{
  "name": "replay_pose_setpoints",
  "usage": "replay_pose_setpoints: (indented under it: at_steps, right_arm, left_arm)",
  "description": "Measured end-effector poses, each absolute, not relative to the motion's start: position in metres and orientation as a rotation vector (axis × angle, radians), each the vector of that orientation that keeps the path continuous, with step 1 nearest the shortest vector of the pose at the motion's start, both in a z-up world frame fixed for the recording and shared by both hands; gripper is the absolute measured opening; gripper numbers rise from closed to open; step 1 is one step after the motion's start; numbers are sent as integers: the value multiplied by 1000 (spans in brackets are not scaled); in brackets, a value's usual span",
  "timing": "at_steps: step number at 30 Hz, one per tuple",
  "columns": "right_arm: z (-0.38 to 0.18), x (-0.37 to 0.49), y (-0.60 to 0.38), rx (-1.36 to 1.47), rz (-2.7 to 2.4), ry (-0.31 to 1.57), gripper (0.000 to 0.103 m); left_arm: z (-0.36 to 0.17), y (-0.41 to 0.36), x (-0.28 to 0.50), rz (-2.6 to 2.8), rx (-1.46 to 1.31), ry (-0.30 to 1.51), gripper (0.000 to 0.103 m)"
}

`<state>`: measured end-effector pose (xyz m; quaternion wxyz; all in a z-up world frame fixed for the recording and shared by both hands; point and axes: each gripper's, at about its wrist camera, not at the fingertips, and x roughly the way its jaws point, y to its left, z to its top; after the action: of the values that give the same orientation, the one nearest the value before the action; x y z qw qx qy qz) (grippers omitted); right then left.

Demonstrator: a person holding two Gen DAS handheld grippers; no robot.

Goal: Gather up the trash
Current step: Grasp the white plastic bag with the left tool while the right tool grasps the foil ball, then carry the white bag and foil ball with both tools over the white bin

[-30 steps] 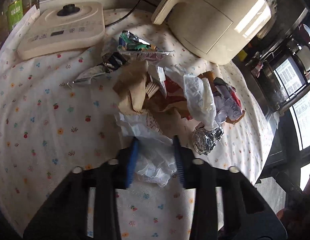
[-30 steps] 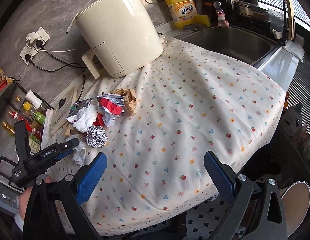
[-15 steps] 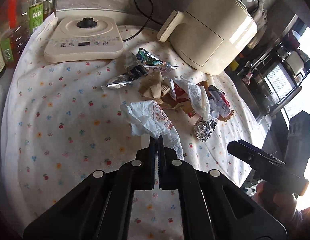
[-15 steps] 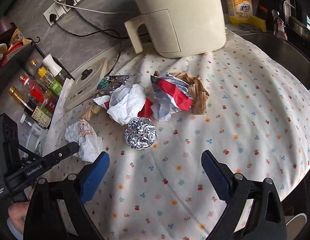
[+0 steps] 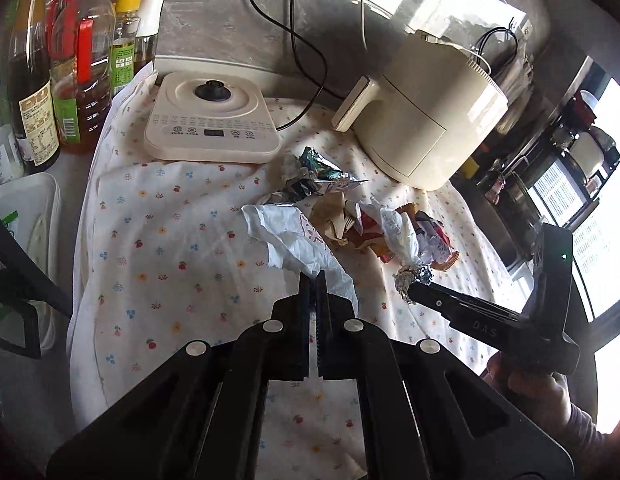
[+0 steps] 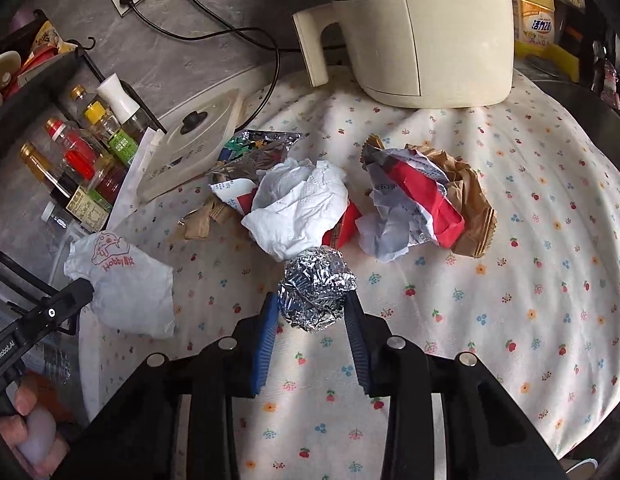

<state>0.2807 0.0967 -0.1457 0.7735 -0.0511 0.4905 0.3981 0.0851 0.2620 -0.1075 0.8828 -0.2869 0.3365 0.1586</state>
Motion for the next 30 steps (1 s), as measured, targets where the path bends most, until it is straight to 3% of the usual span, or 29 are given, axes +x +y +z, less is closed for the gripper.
replay_pose_setpoints:
  at_steps: [15, 30]
  right_arm:
    - [-113, 266, -46, -19, 739, 1032, 33]
    - [-104, 263, -249, 102, 360, 1010, 34]
  left_arm:
    - [-87, 160, 127, 144, -530, 700, 3]
    - [-89, -4, 203, -185, -404, 803, 3]
